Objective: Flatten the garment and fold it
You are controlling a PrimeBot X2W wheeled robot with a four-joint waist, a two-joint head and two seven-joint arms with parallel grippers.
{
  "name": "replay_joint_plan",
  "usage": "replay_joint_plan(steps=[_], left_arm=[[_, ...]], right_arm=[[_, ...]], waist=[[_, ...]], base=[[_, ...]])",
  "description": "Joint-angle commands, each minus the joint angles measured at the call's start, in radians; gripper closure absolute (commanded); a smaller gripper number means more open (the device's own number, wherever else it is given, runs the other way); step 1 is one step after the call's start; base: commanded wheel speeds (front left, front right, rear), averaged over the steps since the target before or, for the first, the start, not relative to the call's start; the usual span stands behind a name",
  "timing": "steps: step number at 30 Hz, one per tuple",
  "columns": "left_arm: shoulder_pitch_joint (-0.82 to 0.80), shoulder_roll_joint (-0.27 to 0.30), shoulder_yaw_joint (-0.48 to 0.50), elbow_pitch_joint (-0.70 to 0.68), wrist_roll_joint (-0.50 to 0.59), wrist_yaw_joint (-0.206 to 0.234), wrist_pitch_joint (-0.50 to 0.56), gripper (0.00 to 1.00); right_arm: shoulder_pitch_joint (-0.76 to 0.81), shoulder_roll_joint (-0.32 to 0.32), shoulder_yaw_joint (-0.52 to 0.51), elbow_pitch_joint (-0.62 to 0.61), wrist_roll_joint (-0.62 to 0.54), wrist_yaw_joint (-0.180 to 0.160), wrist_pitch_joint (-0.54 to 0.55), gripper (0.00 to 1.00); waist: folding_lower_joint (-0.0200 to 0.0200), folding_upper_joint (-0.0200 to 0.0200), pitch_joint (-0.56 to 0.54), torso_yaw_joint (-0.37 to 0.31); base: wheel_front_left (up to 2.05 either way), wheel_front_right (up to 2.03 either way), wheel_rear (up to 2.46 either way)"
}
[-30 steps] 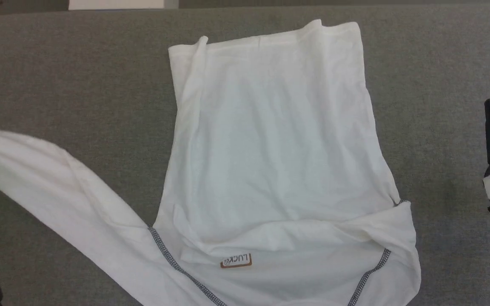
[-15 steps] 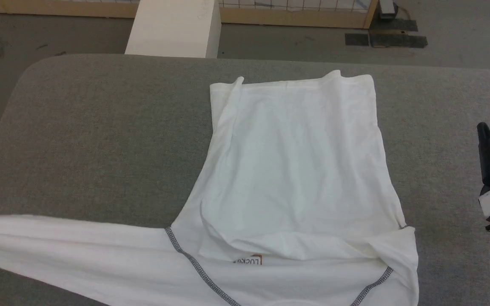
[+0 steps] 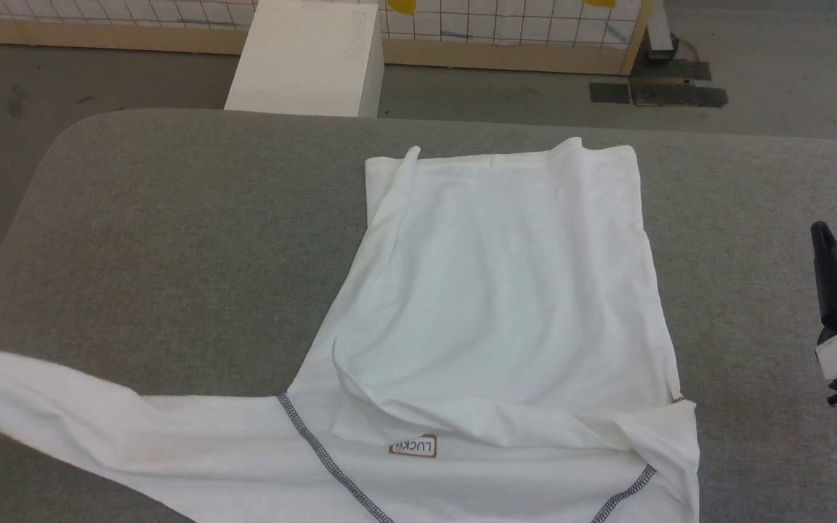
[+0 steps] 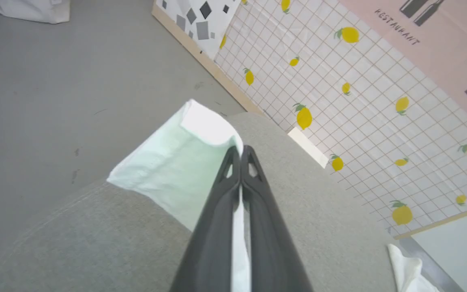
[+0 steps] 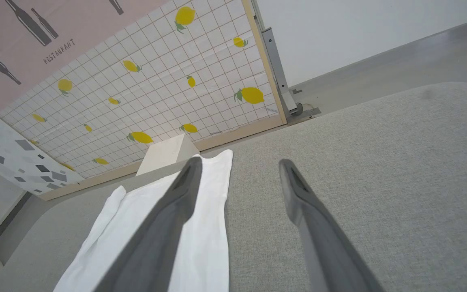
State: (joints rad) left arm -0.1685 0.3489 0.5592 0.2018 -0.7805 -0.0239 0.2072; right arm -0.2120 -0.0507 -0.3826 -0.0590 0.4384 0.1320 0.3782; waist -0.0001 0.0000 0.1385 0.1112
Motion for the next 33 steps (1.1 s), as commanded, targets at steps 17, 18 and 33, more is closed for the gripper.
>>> replay_joint_plan(steps=[17, 18, 33], left_arm=[[-0.238, -0.279, -0.741, -0.333, 0.062, -0.074, 0.24, 1.0], [-0.253, -0.286, -0.797, -0.312, 0.062, -0.079, 0.244, 1.0], [-0.243, -0.28, -1.435, 0.058, 0.009, -0.106, 0.305, 1.0]], right_arm=[[0.015, 0.0, 0.019, 0.022, 0.025, -0.001, -0.019, 0.0], [0.013, 0.0, 0.023, 0.026, 0.027, -0.001, -0.022, 0.0], [0.012, 0.0, 0.008, 0.043, 0.035, -0.001, -0.05, 0.0]], waist=[[0.0001, 0.0, -0.01, -0.049], [0.0001, 0.0, -0.008, -0.059], [0.0001, 0.0, 0.029, -0.147]], base=[[0.0, 0.0, 0.0], [0.0, 0.0, 0.0], [0.0, 0.0, 0.0]])
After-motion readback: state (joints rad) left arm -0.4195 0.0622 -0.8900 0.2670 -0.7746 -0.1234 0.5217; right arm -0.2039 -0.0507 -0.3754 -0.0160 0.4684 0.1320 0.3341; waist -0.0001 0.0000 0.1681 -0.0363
